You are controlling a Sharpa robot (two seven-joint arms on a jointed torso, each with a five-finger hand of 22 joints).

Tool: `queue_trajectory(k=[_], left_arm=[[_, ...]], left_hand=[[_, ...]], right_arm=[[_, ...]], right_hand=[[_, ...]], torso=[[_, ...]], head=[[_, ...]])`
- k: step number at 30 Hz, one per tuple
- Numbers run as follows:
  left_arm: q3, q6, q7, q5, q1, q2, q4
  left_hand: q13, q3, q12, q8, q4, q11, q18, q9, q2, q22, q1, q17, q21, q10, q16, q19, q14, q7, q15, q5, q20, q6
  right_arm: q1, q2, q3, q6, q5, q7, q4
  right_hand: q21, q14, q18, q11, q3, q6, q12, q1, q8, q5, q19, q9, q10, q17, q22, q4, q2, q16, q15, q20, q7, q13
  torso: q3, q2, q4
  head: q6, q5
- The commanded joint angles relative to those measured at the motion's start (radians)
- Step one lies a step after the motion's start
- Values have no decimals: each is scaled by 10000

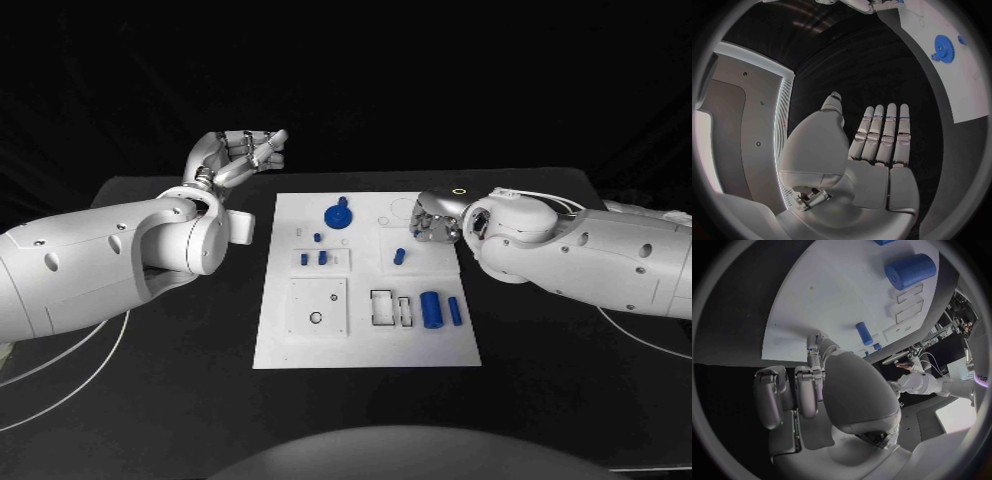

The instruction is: Assemble the parts on the task board

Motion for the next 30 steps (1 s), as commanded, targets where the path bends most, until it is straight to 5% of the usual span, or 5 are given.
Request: queue_trajectory(k=[1,12,30], left_arm=[[8,103,36,31,7,6,13],[8,112,13,31,8,-14,32],[8,119,-10,31,8,1,2]], left_hand=[[8,58,64,53,19,11,116,16,92,-7,-4,-9,-2,-71,53,57,-53,15,-25,-37,8,-57],[9,61,75,61,18,9,116,18,109,-24,-2,-26,-1,-70,65,64,-55,13,-25,-38,8,-53],[9,61,75,61,18,9,116,18,109,-24,-2,-26,-1,-70,65,64,-55,13,-25,-38,8,-53]], right_arm=[[-31,-83,-20,-788,-40,216,93],[-11,-385,-13,-1748,72,475,416],[135,-692,4,-2148,128,635,994]], right_hand=[[45,1043,-68,15,55,227,-50,-14,43,25,1046,90,89,2634,2628,23,-102,41,-15,-28,77,-12],[45,1043,-68,48,71,171,-161,-87,-21,16,1046,74,46,2634,2628,56,-139,41,20,2,100,-25],[45,1043,-68,78,104,85,-243,-137,-108,-11,1046,49,-50,2634,2628,85,-181,41,47,32,120,-28]], torso=[[-3,0,-7],[-3,-5,-6],[-2,-7,1]], head=[[-36,29],[-72,56],[-101,79]])
